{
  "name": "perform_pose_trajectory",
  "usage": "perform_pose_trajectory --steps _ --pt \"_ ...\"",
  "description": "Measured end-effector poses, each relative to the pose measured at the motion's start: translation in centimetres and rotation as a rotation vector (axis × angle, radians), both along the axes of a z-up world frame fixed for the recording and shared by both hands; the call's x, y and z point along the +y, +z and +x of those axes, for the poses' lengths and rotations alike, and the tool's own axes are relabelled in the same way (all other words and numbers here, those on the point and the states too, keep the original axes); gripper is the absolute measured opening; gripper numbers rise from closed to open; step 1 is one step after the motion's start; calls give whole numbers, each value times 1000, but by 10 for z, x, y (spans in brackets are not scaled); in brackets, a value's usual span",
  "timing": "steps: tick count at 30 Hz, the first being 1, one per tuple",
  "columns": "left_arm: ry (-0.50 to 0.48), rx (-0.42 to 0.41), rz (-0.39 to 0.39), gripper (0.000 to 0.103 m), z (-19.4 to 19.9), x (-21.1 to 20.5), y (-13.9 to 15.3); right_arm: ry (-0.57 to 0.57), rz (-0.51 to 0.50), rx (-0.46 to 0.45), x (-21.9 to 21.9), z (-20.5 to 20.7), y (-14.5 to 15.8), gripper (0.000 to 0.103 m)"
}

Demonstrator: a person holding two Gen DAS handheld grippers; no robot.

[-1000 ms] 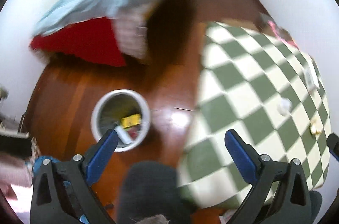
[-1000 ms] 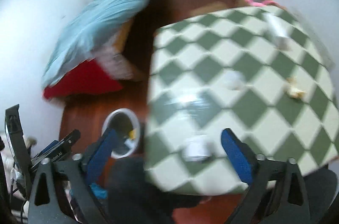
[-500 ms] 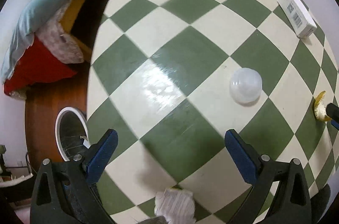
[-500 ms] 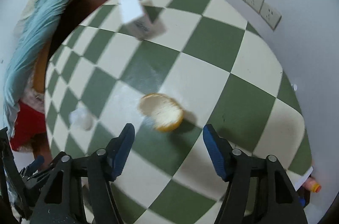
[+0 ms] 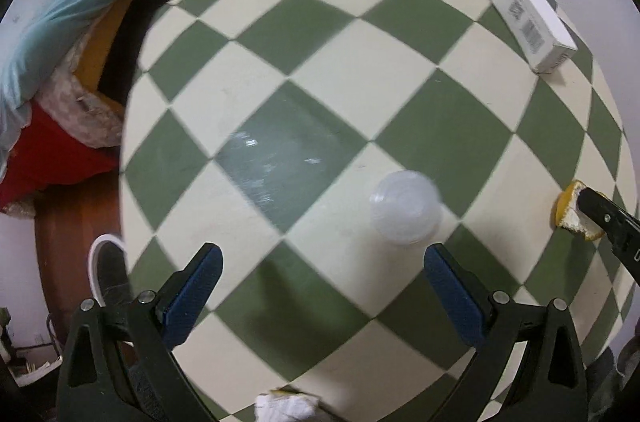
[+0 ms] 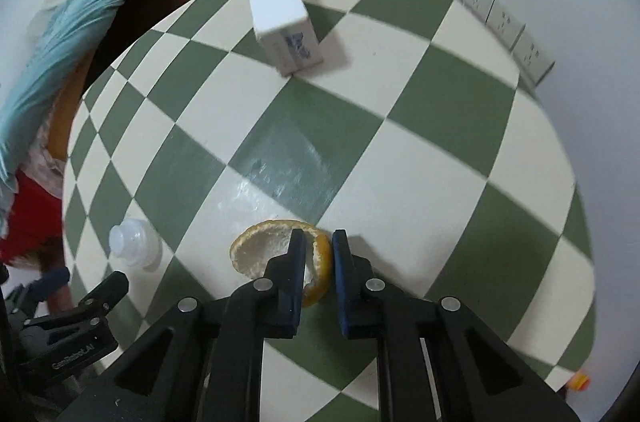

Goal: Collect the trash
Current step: 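Grasp the clear plastic cup with the left gripper while the right grasps the orange peel, then carry the cup and orange peel to the bin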

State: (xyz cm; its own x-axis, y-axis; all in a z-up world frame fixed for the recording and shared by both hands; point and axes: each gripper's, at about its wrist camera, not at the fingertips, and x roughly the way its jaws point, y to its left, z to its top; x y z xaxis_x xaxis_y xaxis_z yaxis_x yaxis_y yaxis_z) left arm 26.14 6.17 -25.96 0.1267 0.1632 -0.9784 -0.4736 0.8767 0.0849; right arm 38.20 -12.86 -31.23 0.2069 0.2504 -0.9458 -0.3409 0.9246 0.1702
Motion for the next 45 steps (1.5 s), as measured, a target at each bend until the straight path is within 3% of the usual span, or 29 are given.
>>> perform_pose_trajectory --steps 3,5,7,10,19,27,36,45 --pt "-26 -10 -20 102 9 -8 -4 -20 -12 3 -9 8 0 14" --pt "-47 -31 -32 94 16 -14 -6 -25 -9 8 -12 11 -1 14" --pt "-61 -30 -29 68 23 -19 -8 -25 -5 15 -14 12 -1 14" --pt "-55 -43 -51 37 26 -23 -8 -23 -3 14 -17 12 -2 14" --pt "-62 -98 0 37 13 -36 9 -14 -5 -6 -13 8 -2 13" --pt "-46 -202 105 37 -10 -31 55 20 -3 -66 -2 -6 19 13" --pt "53 -328 176 37 -59 35 120 86 83 -151 31 -34 78 13" --pt "221 -407 245 37 -157 117 179 263 221 -178 131 -92 140 13"
